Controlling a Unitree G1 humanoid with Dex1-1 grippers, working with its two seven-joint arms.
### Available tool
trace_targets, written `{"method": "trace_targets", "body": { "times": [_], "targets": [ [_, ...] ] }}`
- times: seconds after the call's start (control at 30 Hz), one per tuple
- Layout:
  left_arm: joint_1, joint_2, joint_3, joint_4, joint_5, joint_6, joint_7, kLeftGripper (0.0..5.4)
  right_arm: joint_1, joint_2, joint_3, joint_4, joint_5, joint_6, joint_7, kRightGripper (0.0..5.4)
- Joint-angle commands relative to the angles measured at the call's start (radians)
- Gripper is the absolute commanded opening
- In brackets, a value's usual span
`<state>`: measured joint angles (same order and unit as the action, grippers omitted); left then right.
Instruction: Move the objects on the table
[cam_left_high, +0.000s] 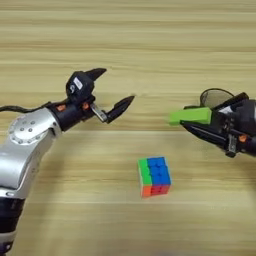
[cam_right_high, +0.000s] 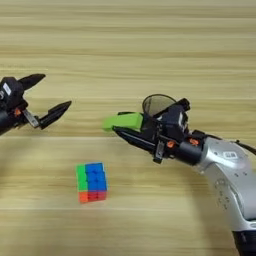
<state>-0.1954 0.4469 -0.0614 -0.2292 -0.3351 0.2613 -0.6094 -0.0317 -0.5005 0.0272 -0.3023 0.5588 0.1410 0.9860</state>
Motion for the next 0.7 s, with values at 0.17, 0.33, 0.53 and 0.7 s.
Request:
{"method": "trace_targets", "body": {
  "times": [0.17, 0.33, 0.53, 0.7],
  "targets": [
    [-0.026, -0.045, 0.025, 0.101, 0.08, -0.072, 0.071, 5.4, 0.082, 0.004, 0.018, 0.034, -0.132, -0.039, -0.084, 1.44],
    [-0.038, -0.062, 0.031, 0.148, 0.097, -0.098, 0.093, 5.4, 0.122, 0.003, 0.038, 0.048, -0.197, -0.041, -0.124, 1.44],
    [-0.042, -0.083, 0.045, 0.207, 0.127, -0.121, 0.135, 5.4, 0.14, 0.015, 0.062, 0.068, -0.261, -0.015, -0.196, 1.44],
    [-0.044, -0.096, 0.057, 0.233, 0.127, -0.127, 0.154, 5.4, 0.149, 0.028, 0.079, 0.093, -0.289, 0.011, -0.243, 1.44]
  ]
}}
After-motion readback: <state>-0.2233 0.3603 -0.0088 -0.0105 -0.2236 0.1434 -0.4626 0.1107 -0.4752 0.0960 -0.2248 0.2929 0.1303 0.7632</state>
